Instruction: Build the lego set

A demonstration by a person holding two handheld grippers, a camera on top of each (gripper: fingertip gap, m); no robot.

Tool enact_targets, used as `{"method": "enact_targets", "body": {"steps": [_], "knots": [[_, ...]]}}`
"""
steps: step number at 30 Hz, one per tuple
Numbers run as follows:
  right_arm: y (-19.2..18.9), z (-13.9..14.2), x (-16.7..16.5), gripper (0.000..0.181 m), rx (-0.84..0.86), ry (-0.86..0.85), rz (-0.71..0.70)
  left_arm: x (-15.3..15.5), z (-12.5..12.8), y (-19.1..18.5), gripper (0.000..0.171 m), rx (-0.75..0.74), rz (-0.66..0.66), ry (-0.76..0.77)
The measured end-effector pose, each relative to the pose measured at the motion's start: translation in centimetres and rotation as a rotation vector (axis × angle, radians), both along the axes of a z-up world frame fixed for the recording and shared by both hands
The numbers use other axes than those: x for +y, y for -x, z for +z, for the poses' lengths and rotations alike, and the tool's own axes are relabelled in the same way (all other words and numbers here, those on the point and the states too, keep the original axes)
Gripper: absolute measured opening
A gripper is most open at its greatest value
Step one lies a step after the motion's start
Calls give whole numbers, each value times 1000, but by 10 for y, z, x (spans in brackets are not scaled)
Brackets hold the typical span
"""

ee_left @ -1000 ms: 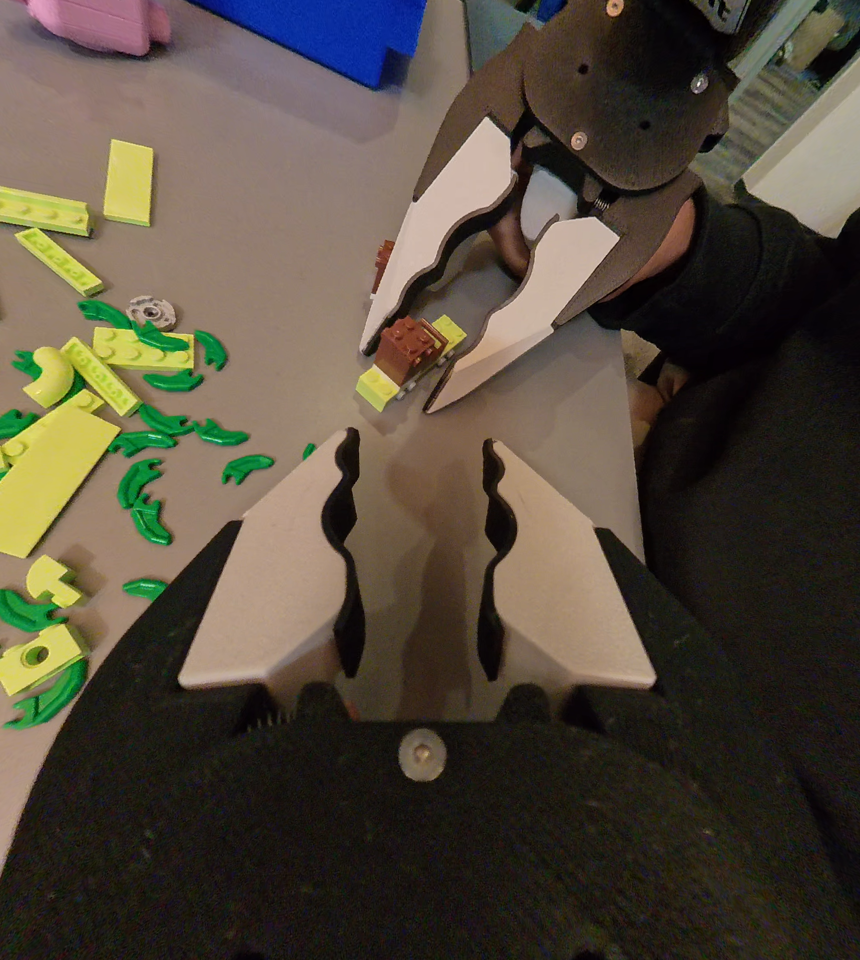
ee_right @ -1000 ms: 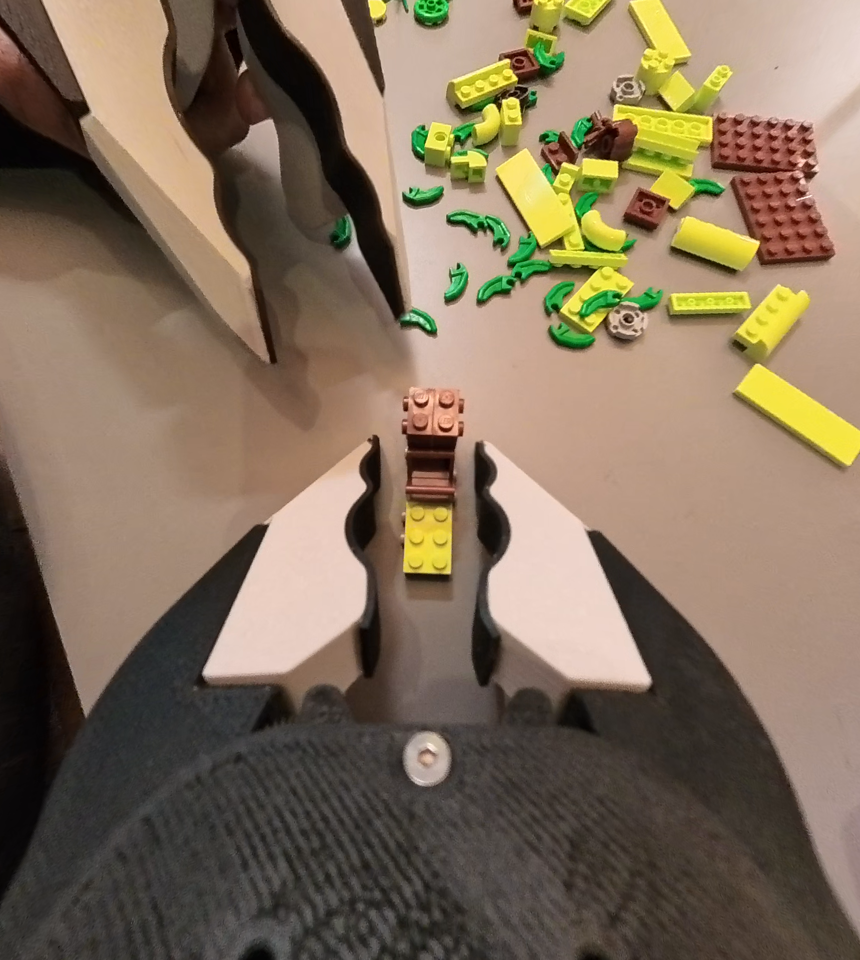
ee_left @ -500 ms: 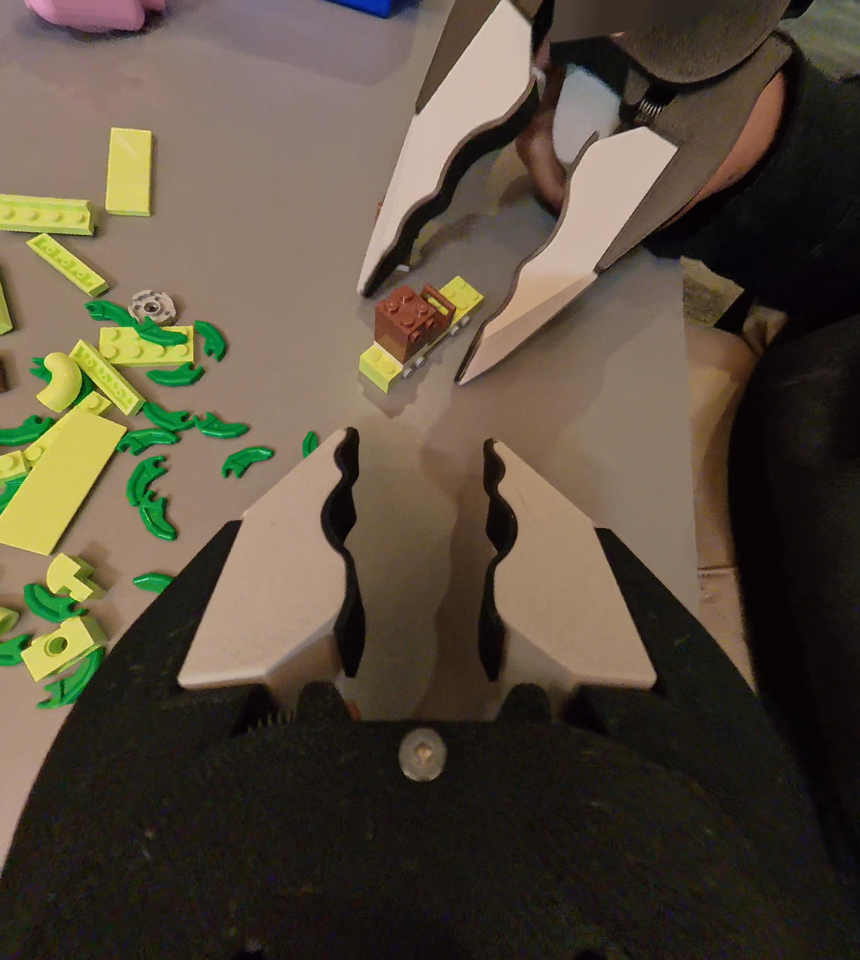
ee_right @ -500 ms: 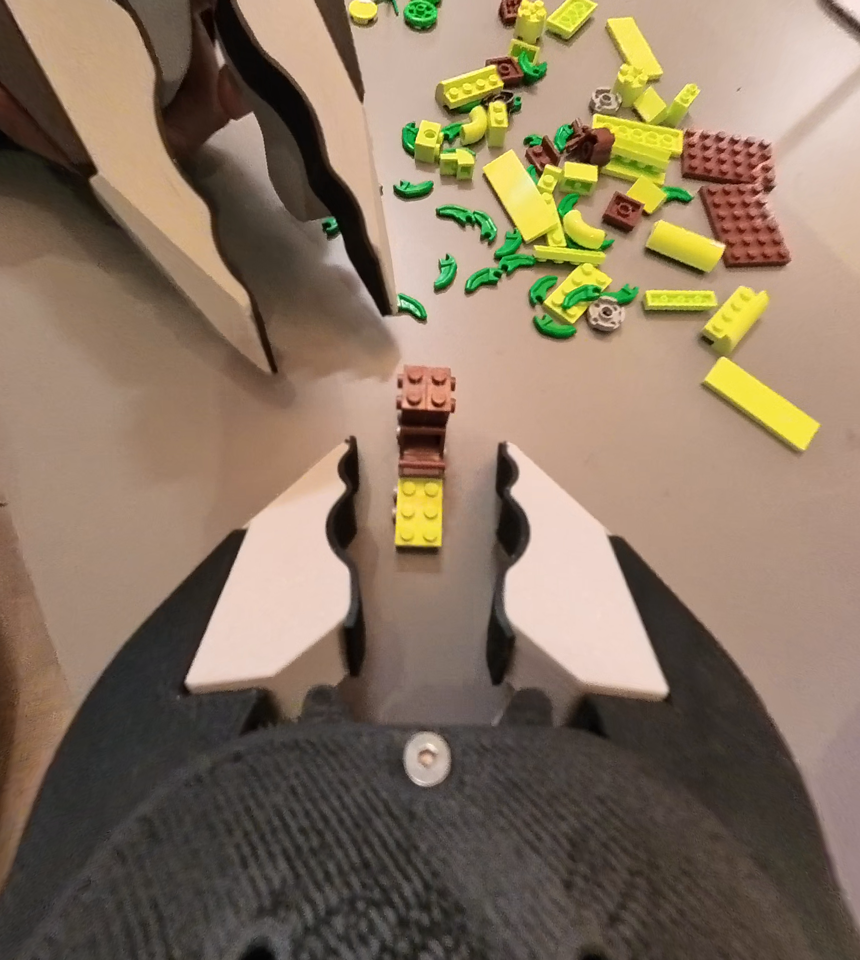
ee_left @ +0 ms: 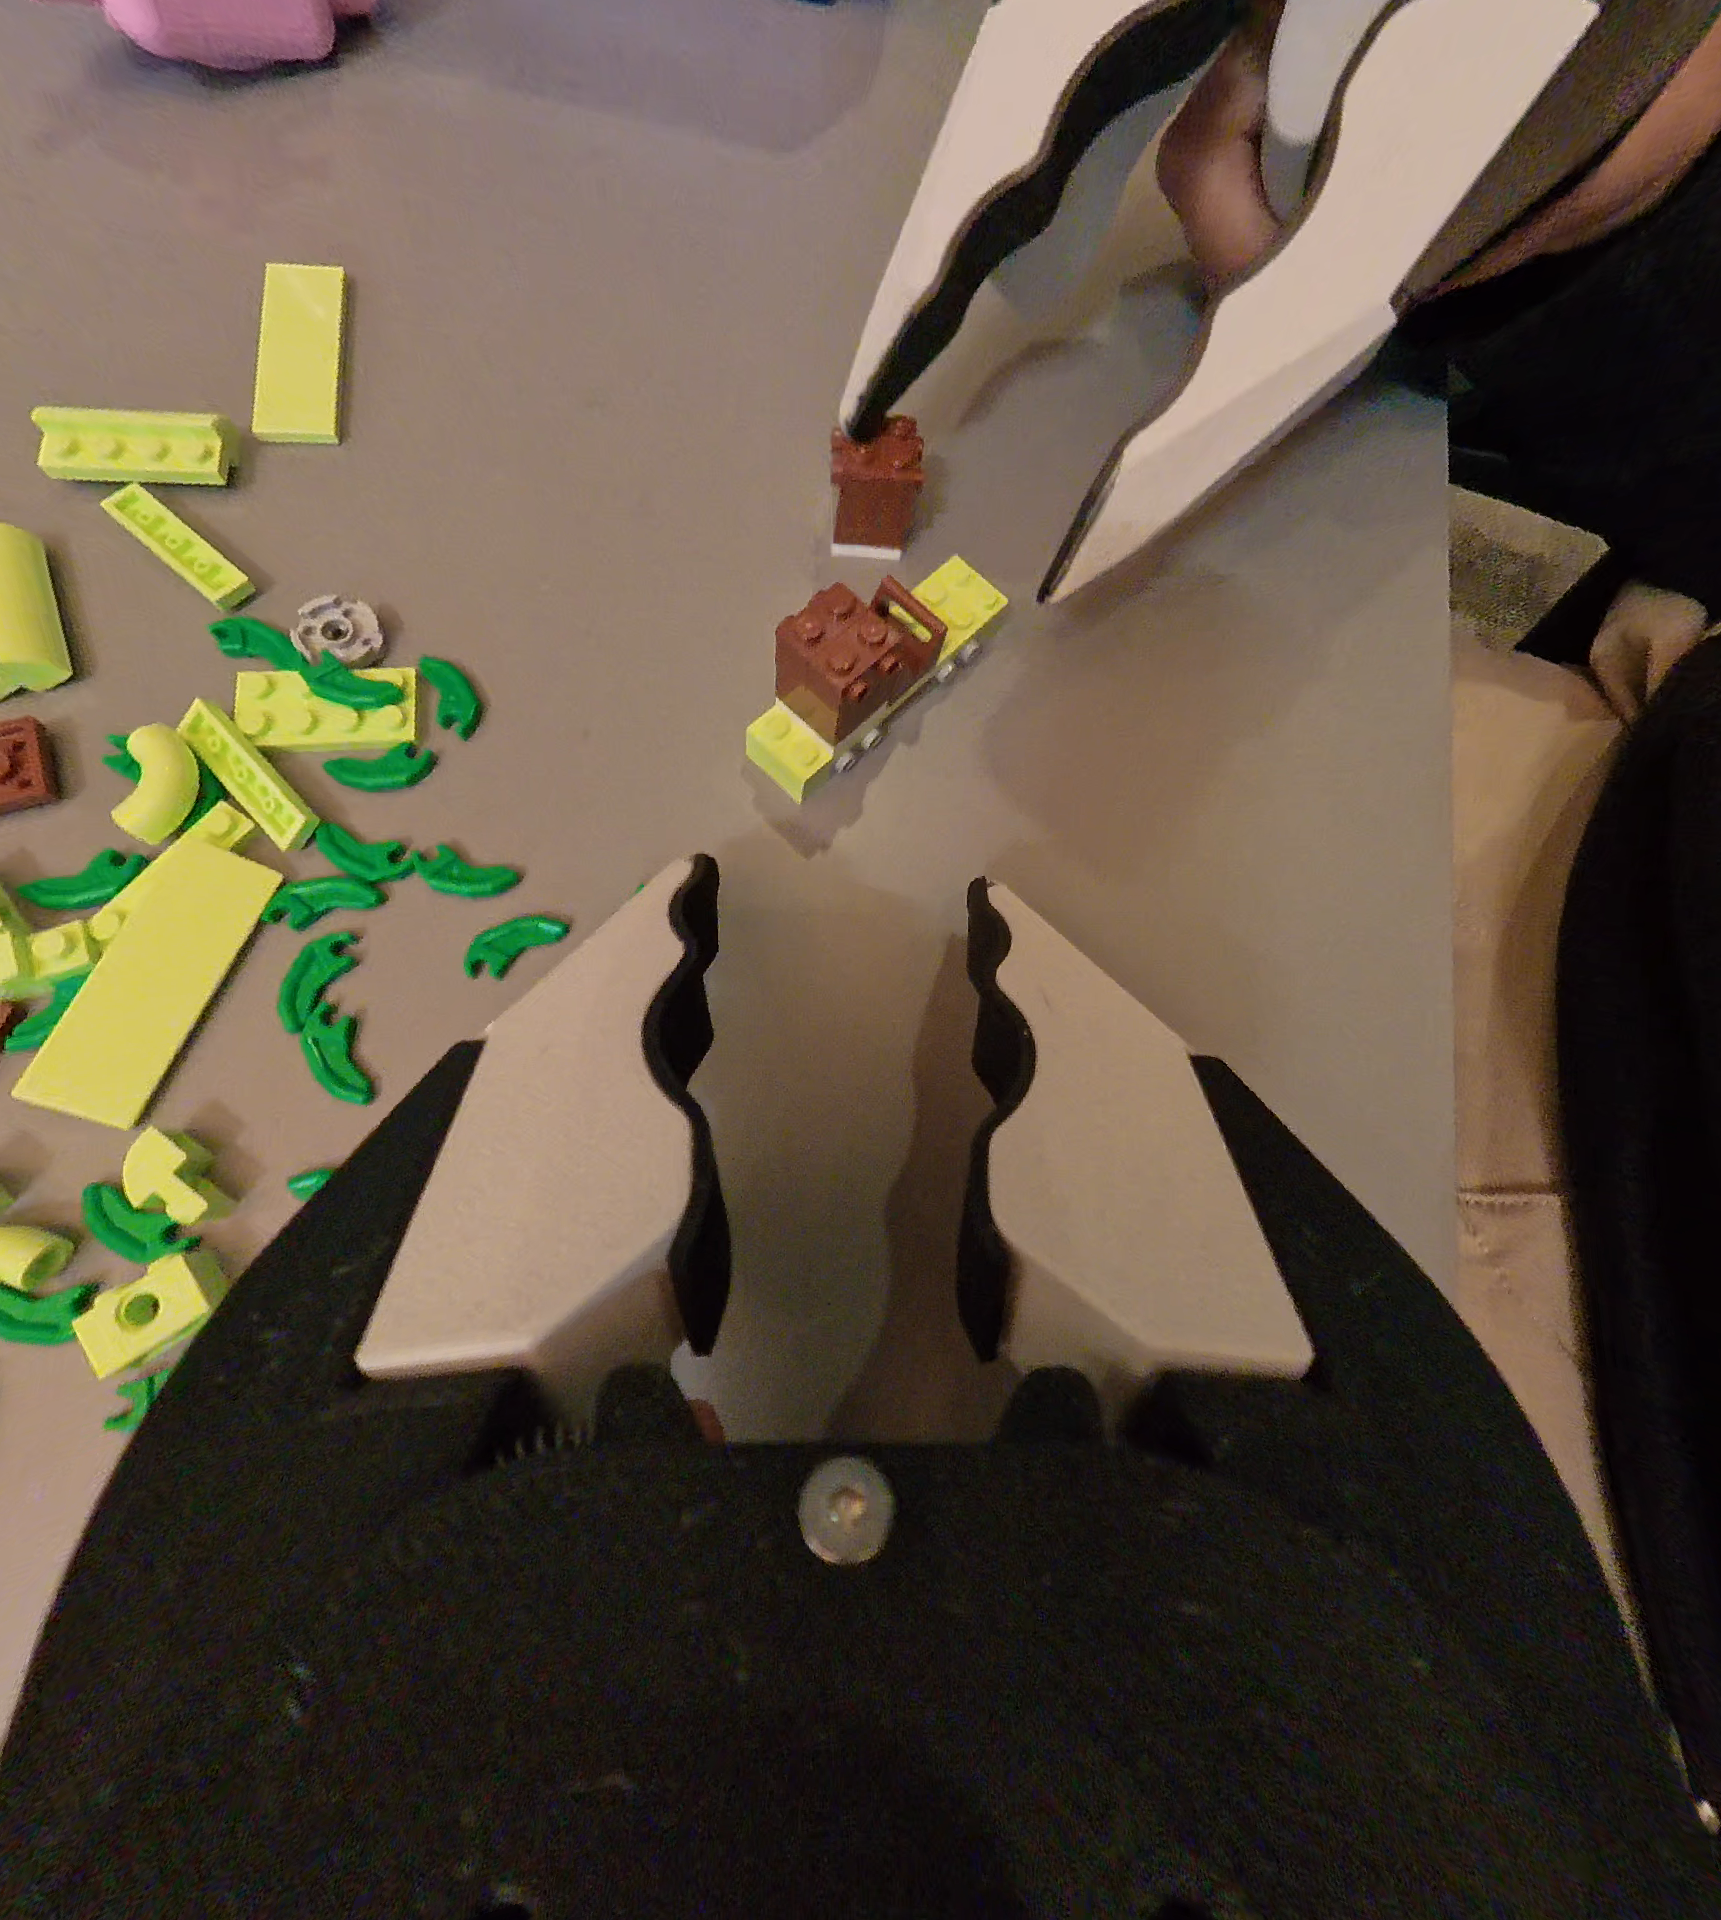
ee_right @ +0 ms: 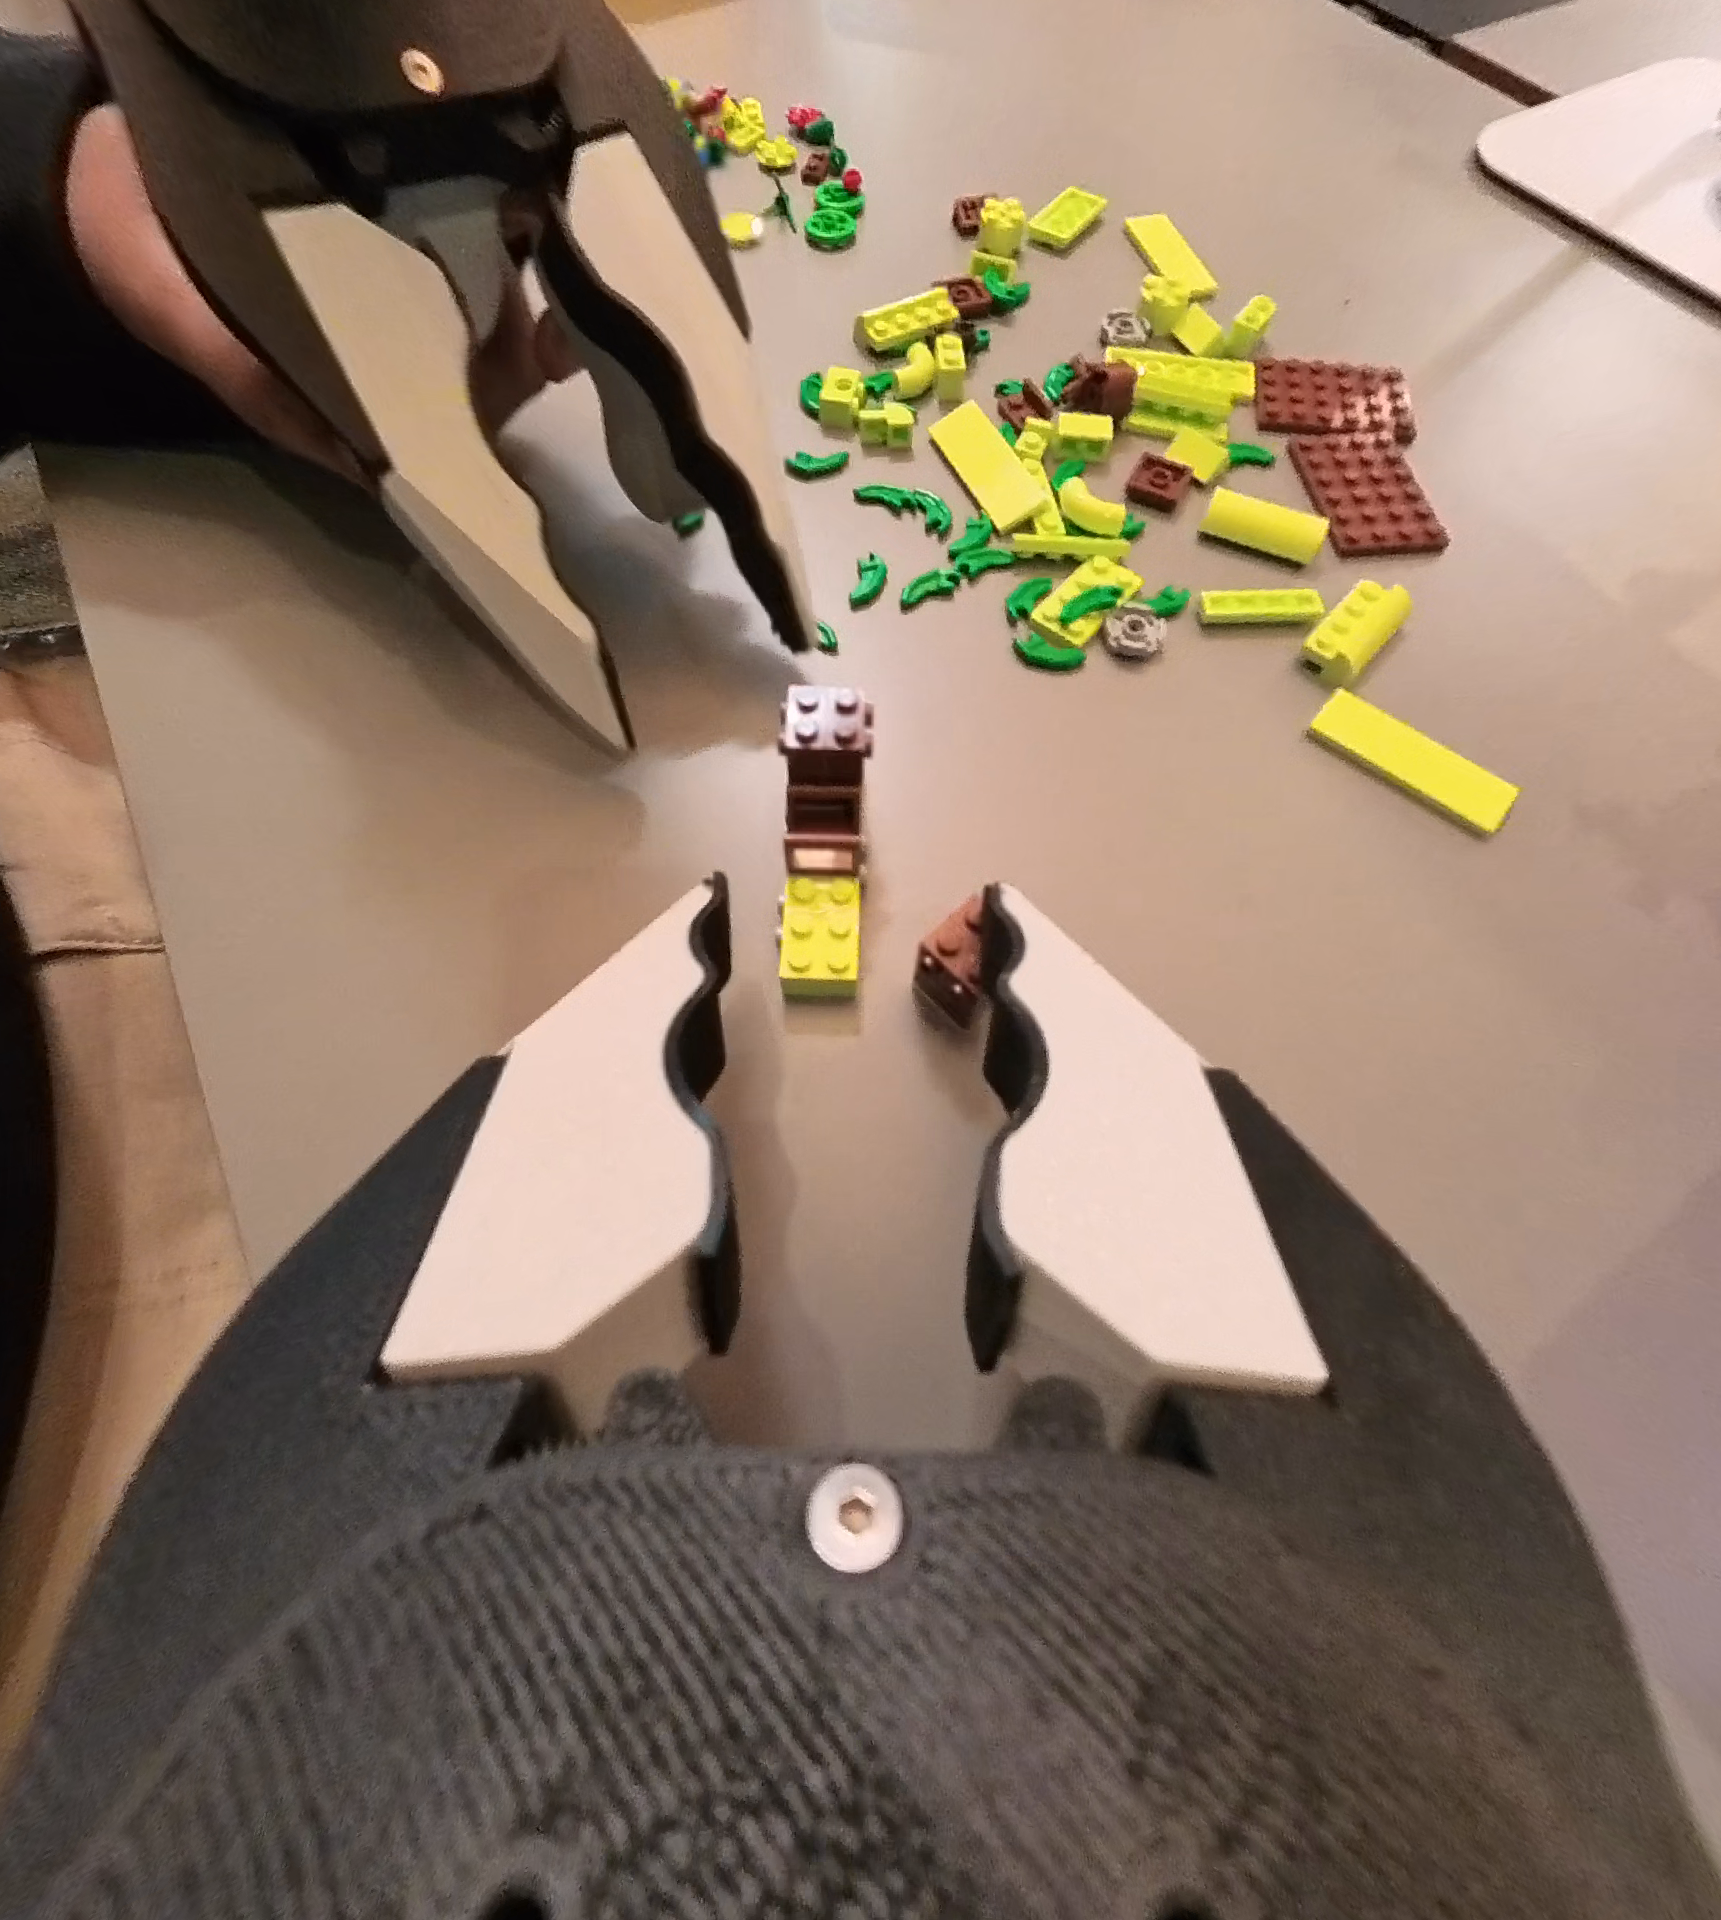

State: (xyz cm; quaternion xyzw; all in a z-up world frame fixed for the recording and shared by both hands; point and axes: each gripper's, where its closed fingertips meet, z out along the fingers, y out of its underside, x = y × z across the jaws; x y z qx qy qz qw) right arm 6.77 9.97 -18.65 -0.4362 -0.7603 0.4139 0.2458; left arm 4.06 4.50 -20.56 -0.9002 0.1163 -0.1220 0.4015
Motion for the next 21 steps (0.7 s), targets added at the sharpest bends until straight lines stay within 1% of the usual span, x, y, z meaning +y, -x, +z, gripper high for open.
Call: {"method": "enact_targets", "body": {"steps": [3,7,10,13,16,19,21], "knots": [[3,4,-8,46,34,-27,16,12,2,0,47,9,5,-16],[4,7,-1,46,62,-104,-15,30,4,-4,48,11,-26,-33],[4,12,11,44,69,-84,-57,38,5,-11,48,-3,-63,-37],[2,8,19,45,11,-51,-80,40,2,-14,45,5,-83,-19],[-3,0,21,45,-41,-85,-25,38,-1,-14,40,54,-80,-14],[-6,-4,24,45,-71,-166,65,33,-5,-16,36,106,-80,-5],[-7,-6,24,45,-113,-180,138,30,-5,-18,33,124,-81,-10]]}}
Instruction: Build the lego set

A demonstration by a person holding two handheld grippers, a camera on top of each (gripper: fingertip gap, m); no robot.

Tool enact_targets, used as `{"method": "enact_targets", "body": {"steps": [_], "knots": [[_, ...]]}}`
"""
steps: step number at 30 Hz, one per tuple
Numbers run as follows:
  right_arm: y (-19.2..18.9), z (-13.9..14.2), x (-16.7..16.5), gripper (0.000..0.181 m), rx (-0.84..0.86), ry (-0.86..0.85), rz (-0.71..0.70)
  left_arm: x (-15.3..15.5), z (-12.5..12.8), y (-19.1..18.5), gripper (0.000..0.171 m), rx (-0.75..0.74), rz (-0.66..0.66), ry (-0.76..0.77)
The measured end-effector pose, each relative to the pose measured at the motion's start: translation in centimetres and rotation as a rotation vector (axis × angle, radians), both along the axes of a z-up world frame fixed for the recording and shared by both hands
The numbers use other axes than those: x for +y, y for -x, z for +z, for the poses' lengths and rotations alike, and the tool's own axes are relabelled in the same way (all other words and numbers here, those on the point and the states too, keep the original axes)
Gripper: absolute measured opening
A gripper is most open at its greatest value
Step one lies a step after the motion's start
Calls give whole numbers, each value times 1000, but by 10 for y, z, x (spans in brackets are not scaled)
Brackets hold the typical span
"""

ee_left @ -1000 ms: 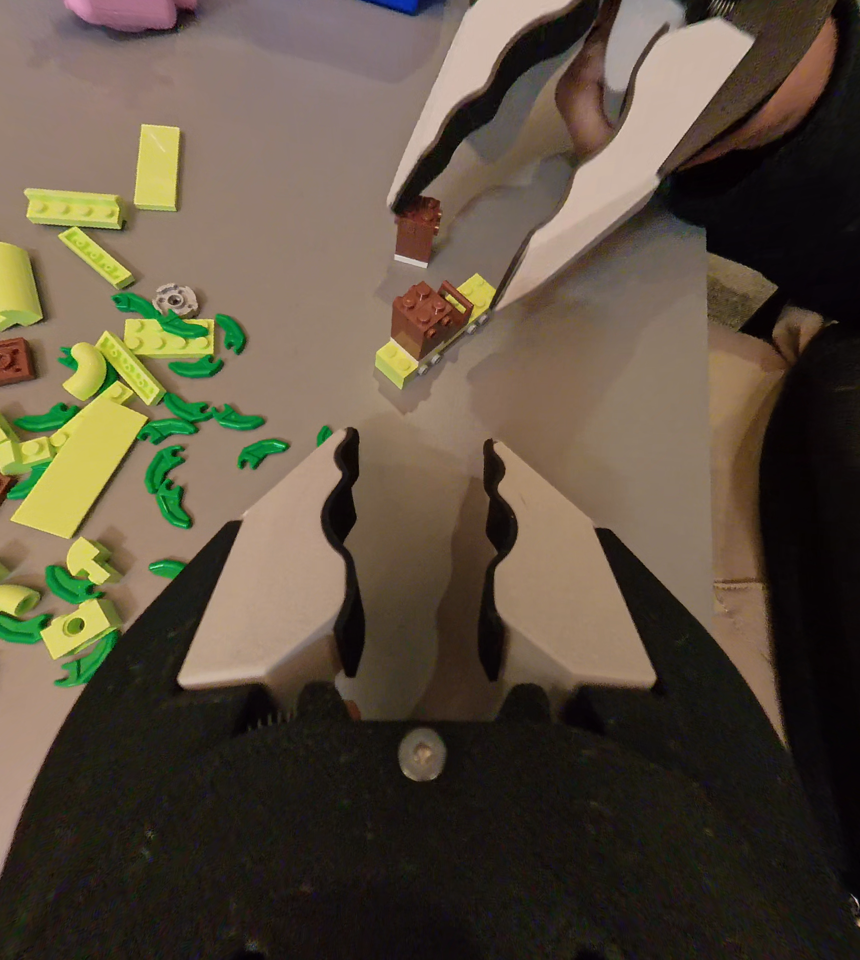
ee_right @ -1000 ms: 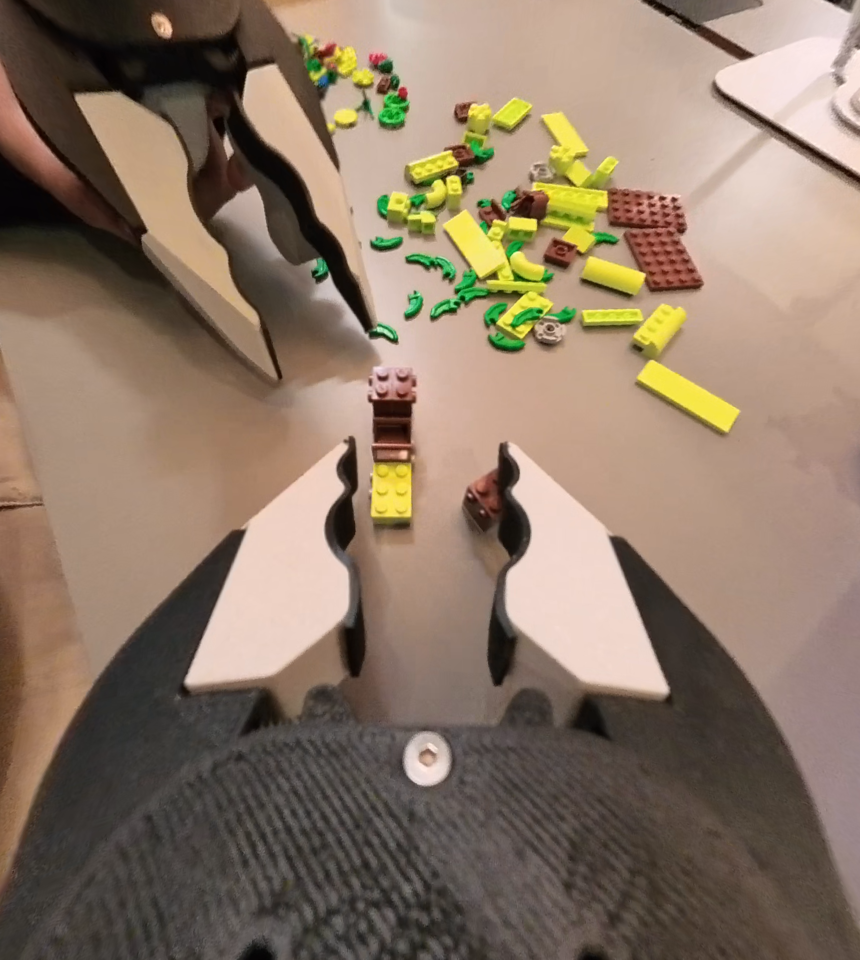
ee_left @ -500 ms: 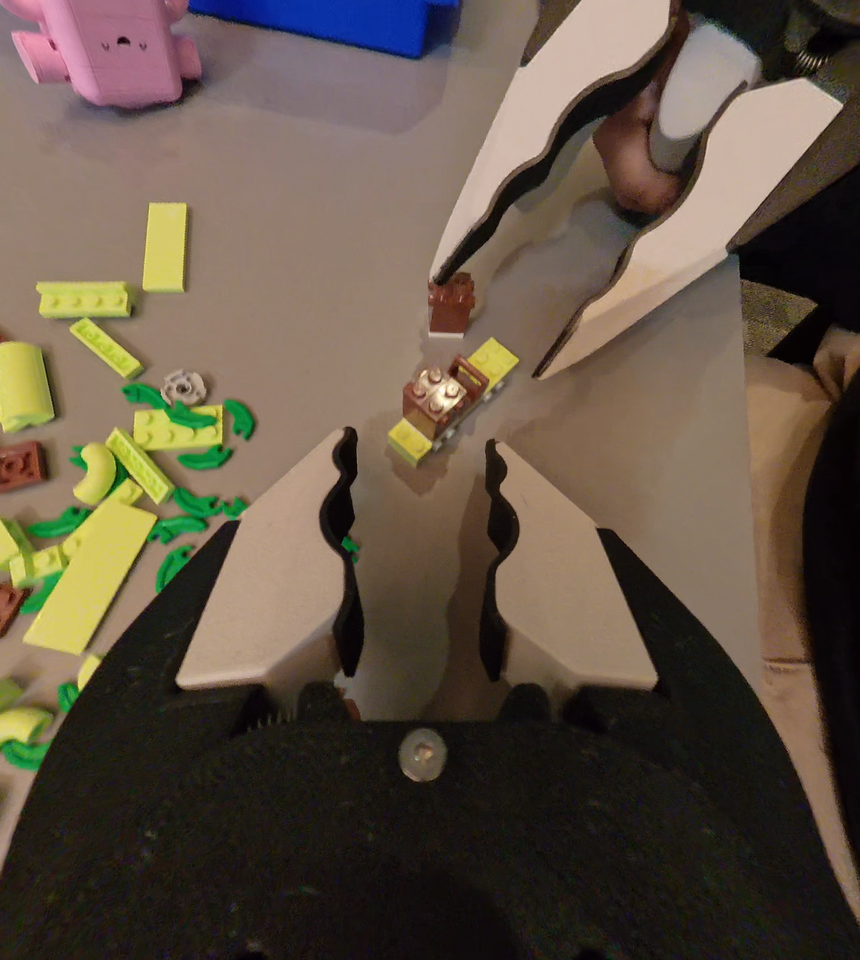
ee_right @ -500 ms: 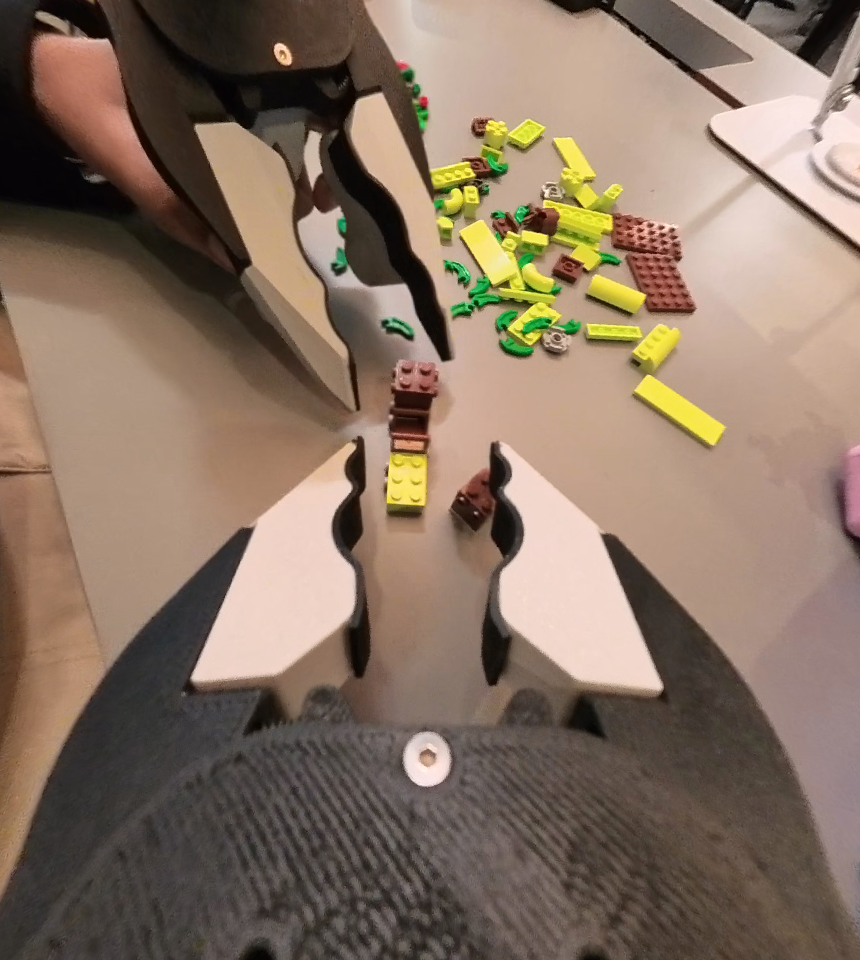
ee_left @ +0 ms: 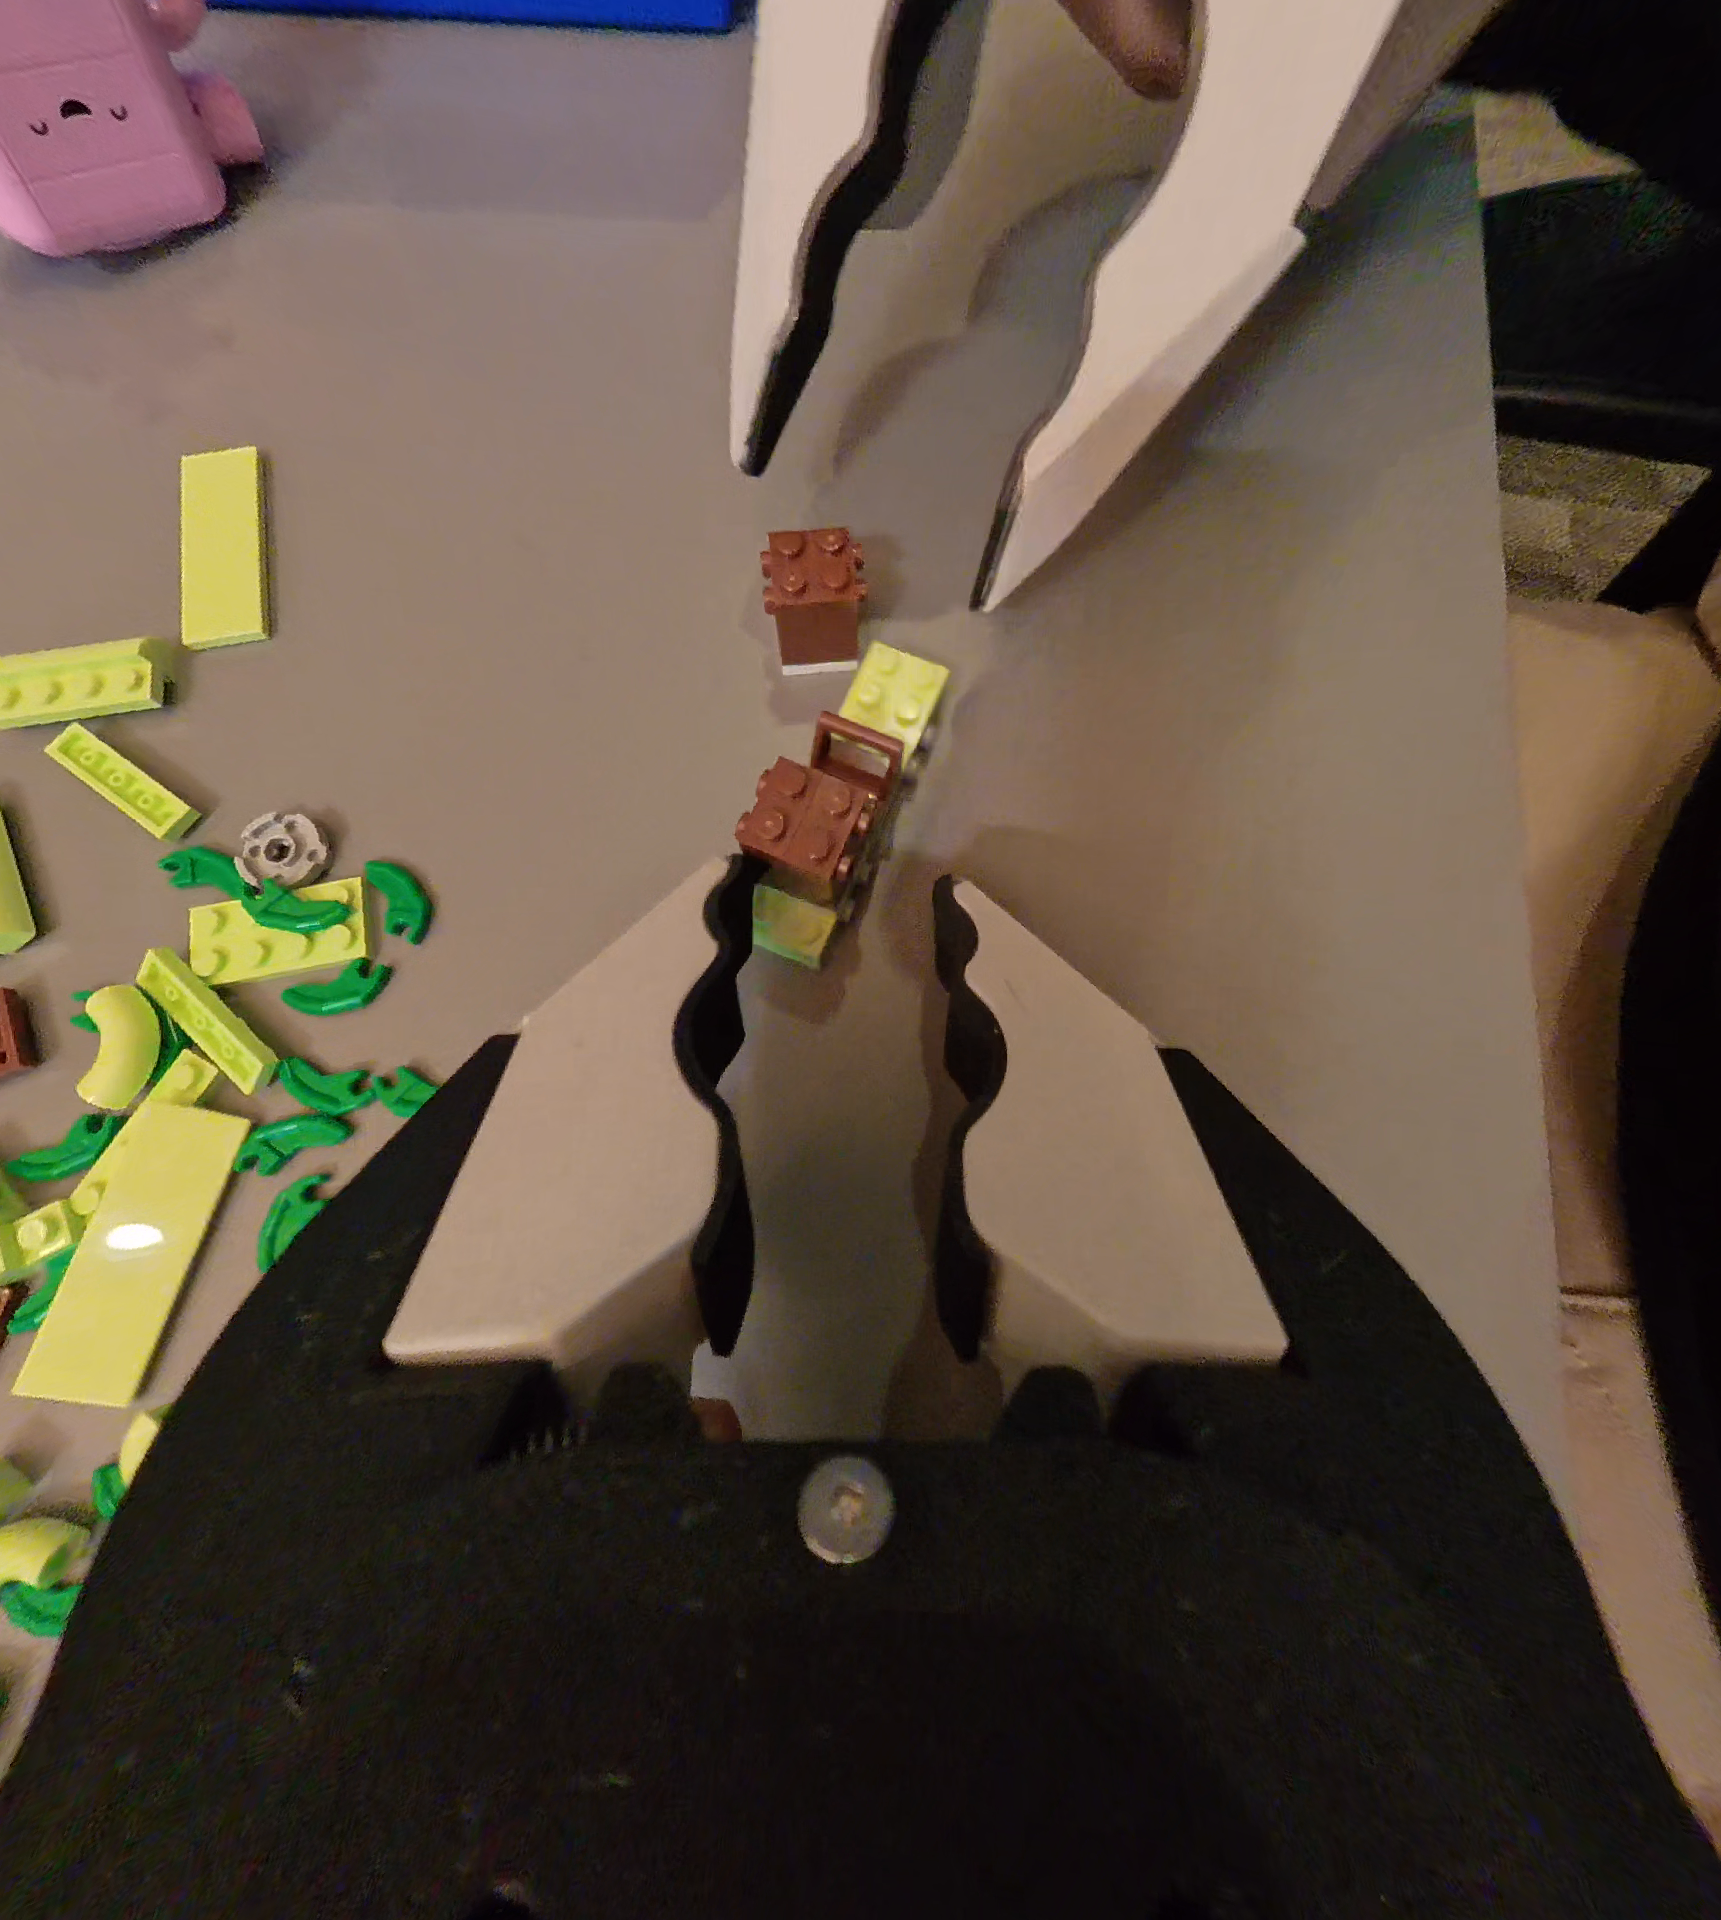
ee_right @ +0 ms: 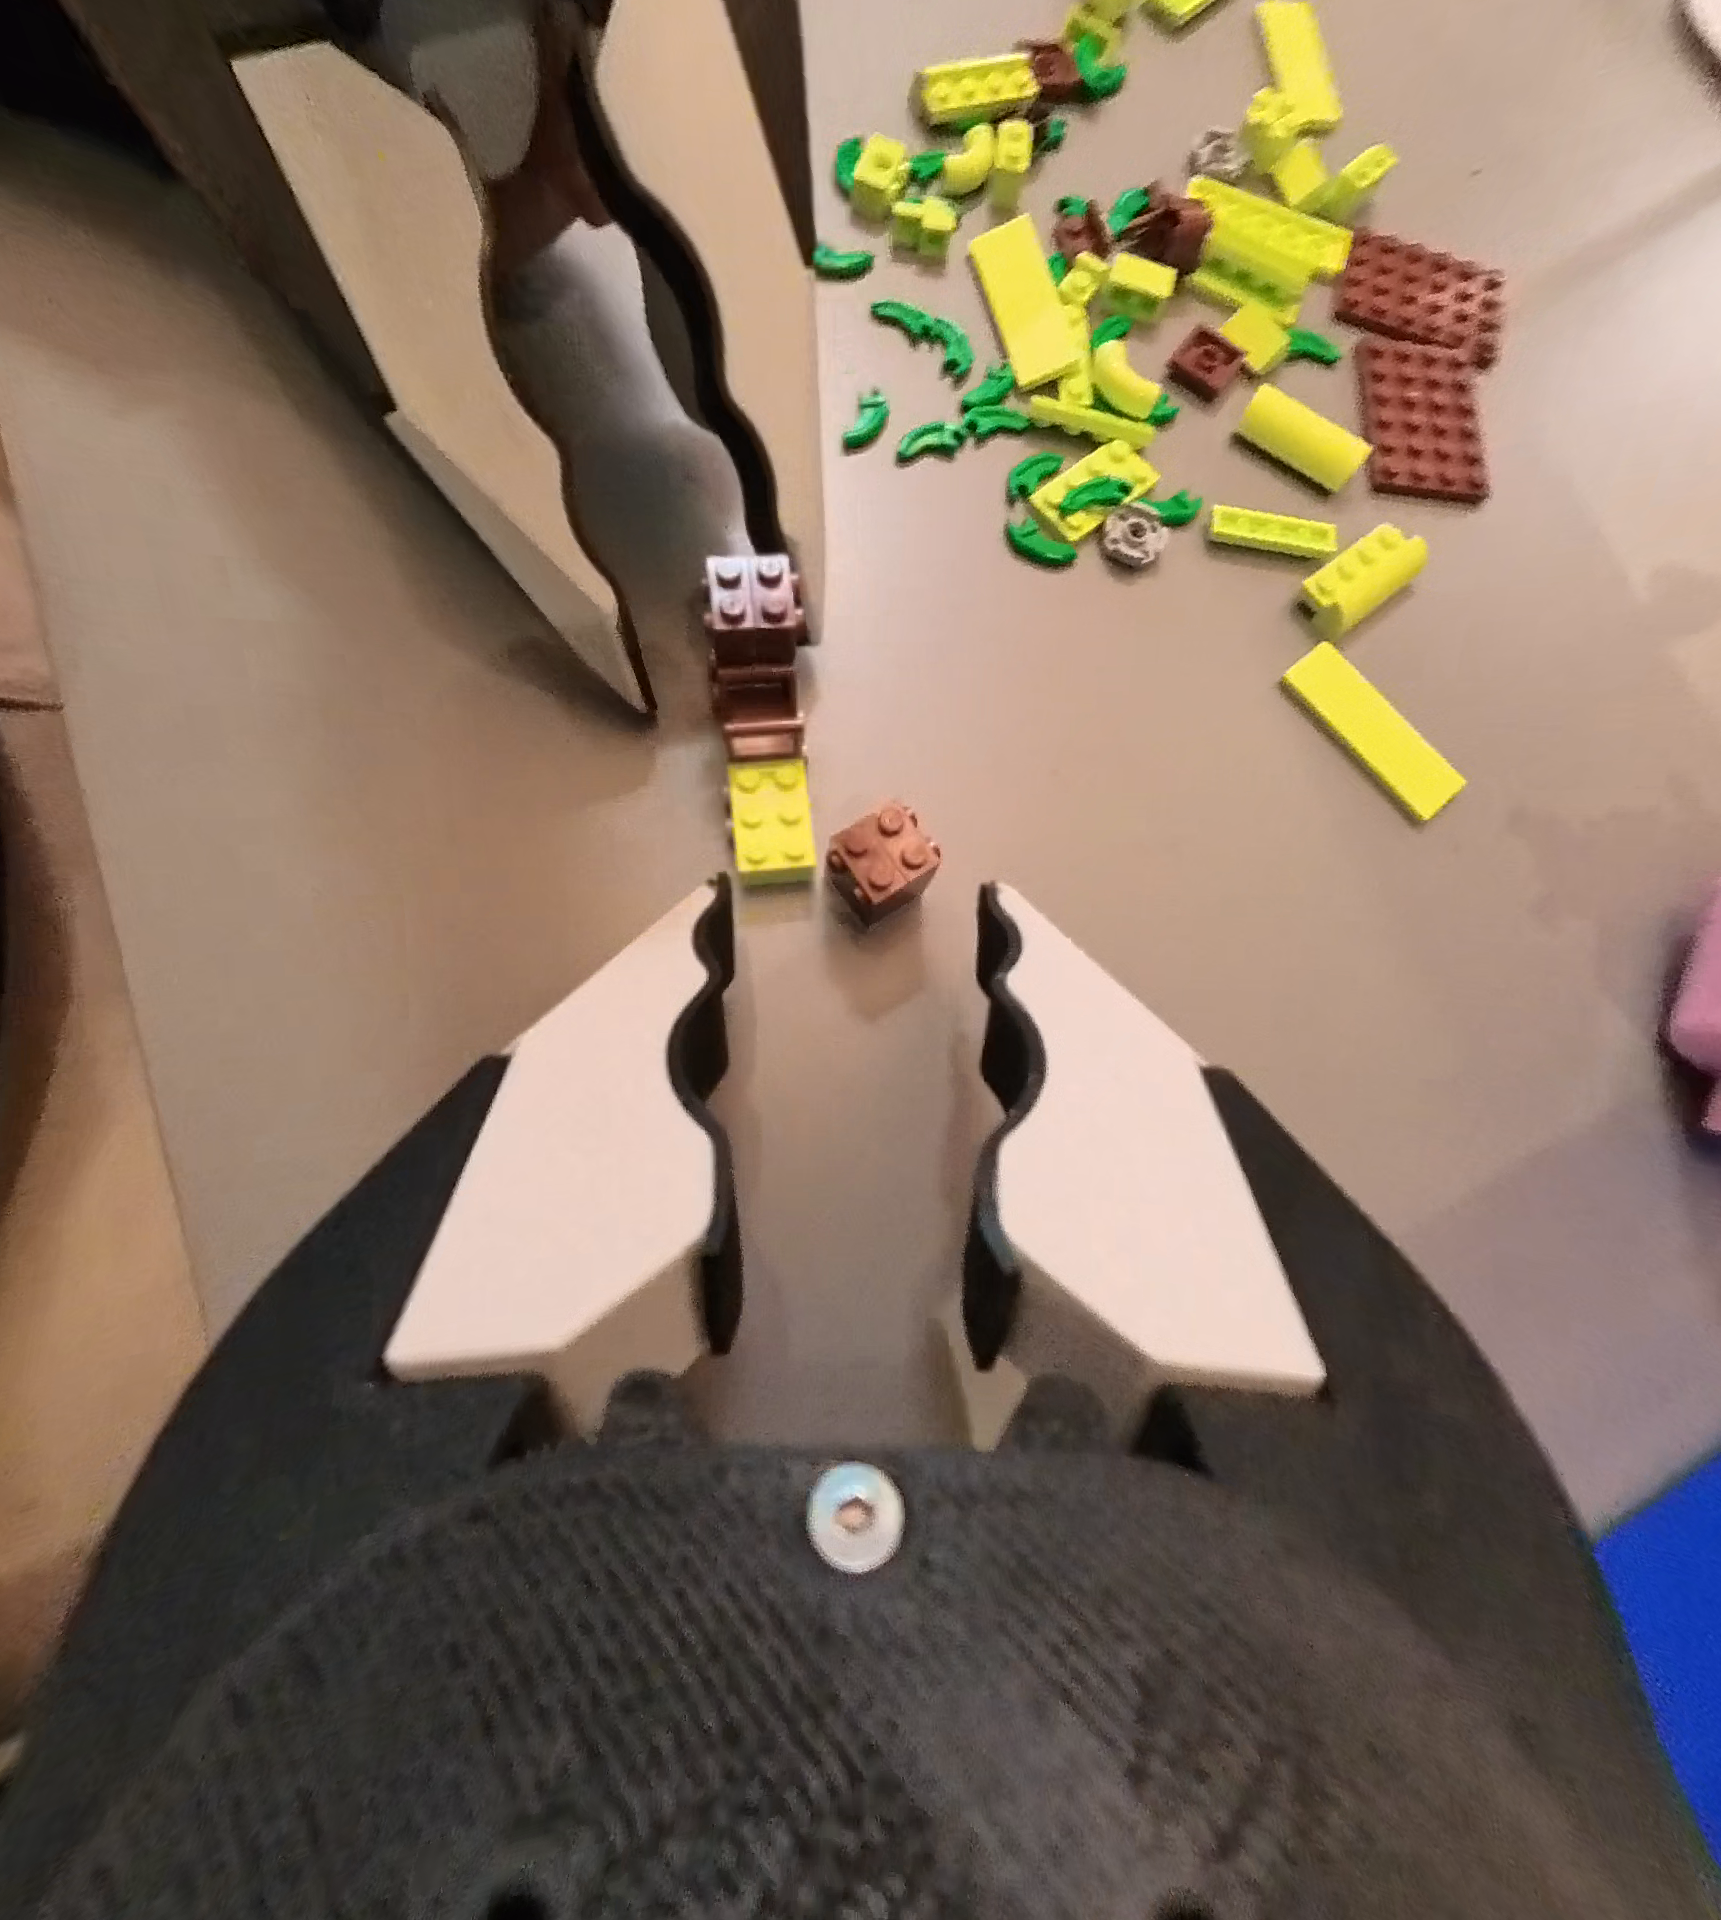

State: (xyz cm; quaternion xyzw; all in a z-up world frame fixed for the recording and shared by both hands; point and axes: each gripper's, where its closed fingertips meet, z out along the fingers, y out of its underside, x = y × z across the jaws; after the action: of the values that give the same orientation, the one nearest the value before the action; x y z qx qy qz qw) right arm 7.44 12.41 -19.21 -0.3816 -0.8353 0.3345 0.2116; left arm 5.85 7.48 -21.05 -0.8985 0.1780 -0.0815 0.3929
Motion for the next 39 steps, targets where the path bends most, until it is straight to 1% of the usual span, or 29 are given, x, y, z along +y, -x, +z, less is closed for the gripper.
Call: {"method": "enact_targets", "body": {"steps": [4,9,11,12,13,15,19,23,25,28,33,39], "knots": [[2,-2,-5,44,-56,-13,157,-4,-1,-2,31,1,-4,3],[6,-6,-1,38,-146,-152,319,-3,-3,-1,34,-85,6,54],[8,-4,-2,28,-186,-187,358,-1,2,1,34,-125,9,31],[10,-3,-3,18,-198,-199,368,1,8,3,34,-132,19,-4],[11,-3,-4,15,-209,-208,376,3,13,5,35,-139,26,-38],[12,-3,-4,15,-233,-214,377,4,17,6,36,-159,24,-60],[10,-1,1,15,-249,-212,329,2,9,0,37,-179,-15,8],[8,22,-10,15,-198,-96,232,2,1,-3,36,-142,-36,48],[7,26,-16,14,-186,-76,207,2,-1,-4,35,-126,-40,61],[6,22,-20,14,-197,-97,199,3,-3,-3,28,-110,-34,67],[8,13,-26,14,-245,-89,218,3,-3,-3,18,-124,-33,75],[9,9,-27,14,-267,-134,256,3,-4,-3,16,-113,-34,72]]}}
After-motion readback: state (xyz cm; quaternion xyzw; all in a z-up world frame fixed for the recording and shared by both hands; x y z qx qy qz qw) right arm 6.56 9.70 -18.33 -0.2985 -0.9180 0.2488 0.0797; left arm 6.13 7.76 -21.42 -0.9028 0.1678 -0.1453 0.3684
